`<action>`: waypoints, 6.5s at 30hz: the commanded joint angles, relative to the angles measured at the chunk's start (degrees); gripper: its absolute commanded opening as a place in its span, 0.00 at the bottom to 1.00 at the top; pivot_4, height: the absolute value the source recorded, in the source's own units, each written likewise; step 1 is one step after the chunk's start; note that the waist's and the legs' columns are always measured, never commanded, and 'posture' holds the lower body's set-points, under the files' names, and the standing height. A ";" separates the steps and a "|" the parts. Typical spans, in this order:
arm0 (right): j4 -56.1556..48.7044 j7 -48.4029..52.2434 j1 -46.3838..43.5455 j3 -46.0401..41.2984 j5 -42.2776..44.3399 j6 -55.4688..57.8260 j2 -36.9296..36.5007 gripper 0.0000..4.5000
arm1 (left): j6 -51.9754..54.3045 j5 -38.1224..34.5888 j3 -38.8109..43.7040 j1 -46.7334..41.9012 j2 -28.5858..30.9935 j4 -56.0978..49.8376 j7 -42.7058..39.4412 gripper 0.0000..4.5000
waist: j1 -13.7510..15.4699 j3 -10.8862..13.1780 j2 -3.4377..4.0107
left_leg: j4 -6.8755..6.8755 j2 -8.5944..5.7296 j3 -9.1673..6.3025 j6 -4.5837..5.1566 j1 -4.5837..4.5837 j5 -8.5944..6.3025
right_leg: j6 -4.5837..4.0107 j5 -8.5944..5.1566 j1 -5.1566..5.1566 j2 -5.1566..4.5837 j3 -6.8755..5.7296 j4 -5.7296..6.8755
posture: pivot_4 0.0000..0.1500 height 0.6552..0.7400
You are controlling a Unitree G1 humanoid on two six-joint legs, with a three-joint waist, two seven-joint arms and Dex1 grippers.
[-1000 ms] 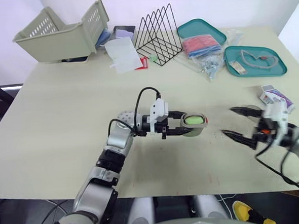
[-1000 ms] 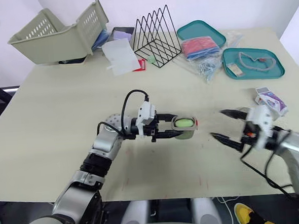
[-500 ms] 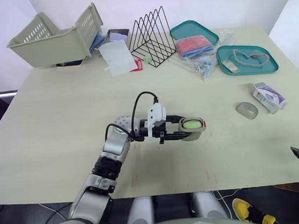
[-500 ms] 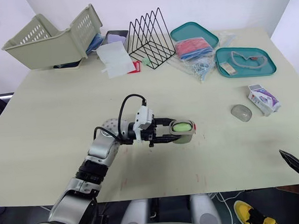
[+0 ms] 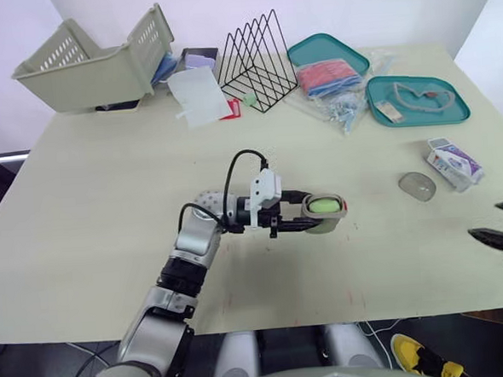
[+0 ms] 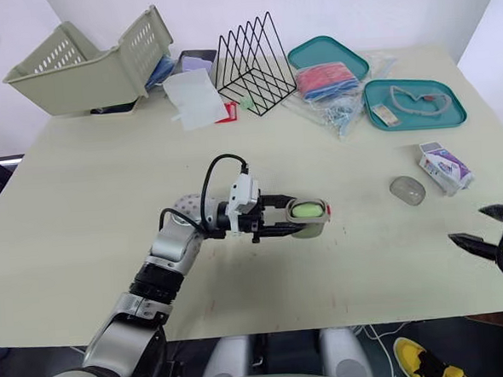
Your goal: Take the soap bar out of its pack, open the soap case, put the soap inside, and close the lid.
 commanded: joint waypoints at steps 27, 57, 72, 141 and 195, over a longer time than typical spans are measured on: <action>35.76 8.14 -63.66 60.12 -25.67 5.06 3.20 0.99 | -3.16 1.39 -1.34 -0.25 -1.64 0.04 2.03 0.44 | 0.19 -0.01 0.03 | -0.06 -0.03 0.05 0.05 -0.32 -0.04 | -0.20 0.17 -0.22 -0.12 -0.06 -0.24 | 1.00 1.00; 35.74 18.85 -66.05 58.31 -32.69 -6.46 8.54 0.46 | -2.19 1.43 -1.96 0.17 -0.86 -1.58 3.74 0.44 | -0.13 0.00 0.05 | 0.00 -0.03 0.04 0.05 -0.27 -0.03 | -0.20 0.17 -0.21 -0.10 -0.06 -0.06 | 1.00 1.00; 5.97 28.78 -69.54 57.82 -20.98 -3.58 11.49 0.46 | -2.79 2.07 -1.95 -1.19 -1.68 0.73 4.41 0.44 | 0.04 0.00 0.07 | 0.07 -0.01 -0.07 0.05 -0.28 -0.03 | -0.20 0.17 -0.19 -0.07 -0.15 -0.01 | 1.00 1.00; 4.44 27.22 -74.67 71.31 -30.39 2.83 16.33 0.97 | -4.01 2.65 -2.12 -0.48 -2.67 1.07 5.41 0.44 | 0.07 -0.08 -0.05 | 0.07 0.00 -0.18 0.04 -0.29 -0.03 | -0.24 0.16 -0.17 -0.11 -0.32 -0.03 | 1.00 1.00; 3.27 19.48 -51.22 44.28 -11.51 -3.38 10.05 0.02 | -5.00 2.68 -1.33 -1.81 -1.21 2.60 4.18 0.44 | -0.10 -0.07 -0.05 | 0.04 0.00 -0.21 0.04 -0.29 -0.03 | -0.23 0.15 -0.15 -0.07 -0.32 -0.05 | 1.00 1.00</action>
